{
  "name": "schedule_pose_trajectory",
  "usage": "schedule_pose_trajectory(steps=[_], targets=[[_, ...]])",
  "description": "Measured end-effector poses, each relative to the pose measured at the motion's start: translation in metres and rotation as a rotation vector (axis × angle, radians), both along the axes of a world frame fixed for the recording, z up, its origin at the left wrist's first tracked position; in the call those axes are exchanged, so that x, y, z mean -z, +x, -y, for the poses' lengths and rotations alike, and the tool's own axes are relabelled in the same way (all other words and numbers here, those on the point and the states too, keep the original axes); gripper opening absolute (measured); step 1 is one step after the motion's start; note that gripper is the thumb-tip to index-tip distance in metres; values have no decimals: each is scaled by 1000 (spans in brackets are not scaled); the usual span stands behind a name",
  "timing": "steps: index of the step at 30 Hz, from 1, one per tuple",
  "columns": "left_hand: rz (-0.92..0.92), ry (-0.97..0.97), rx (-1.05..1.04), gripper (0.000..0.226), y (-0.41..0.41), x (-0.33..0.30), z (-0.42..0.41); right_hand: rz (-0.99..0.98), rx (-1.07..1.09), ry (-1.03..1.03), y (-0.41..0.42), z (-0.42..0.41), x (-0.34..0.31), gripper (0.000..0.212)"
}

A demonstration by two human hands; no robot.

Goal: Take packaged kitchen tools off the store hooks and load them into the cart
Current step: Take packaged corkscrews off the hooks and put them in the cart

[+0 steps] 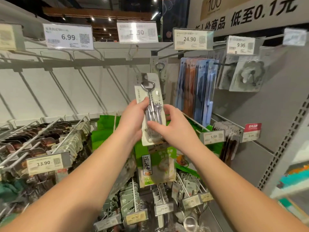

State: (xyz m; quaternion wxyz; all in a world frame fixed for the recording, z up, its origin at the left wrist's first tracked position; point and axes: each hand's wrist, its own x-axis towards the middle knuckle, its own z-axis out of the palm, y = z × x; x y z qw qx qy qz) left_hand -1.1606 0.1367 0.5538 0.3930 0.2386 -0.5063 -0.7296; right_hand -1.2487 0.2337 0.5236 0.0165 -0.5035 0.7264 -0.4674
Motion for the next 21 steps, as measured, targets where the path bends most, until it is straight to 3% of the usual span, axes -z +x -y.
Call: schedule_pose_trajectory(steps=[6, 10, 16, 19, 21], targets=[[34, -63, 30, 23, -15, 4, -16, -51, 142, -17, 0, -16, 2, 55], [25, -76, 69, 34, -22, 1, -26, -34, 213, -44, -4, -22, 3, 74], [2, -109, 126, 42, -27, -7, -38, -53, 305, -106, -15, -25, 1, 80], [-1, -153, 198, 21, -30, -13, -41, -52, 336, -164, -22, -26, -1, 80], [52, -212, 171, 38, -32, -19, -43, -46, 349, -190, -25, -27, -4, 80]])
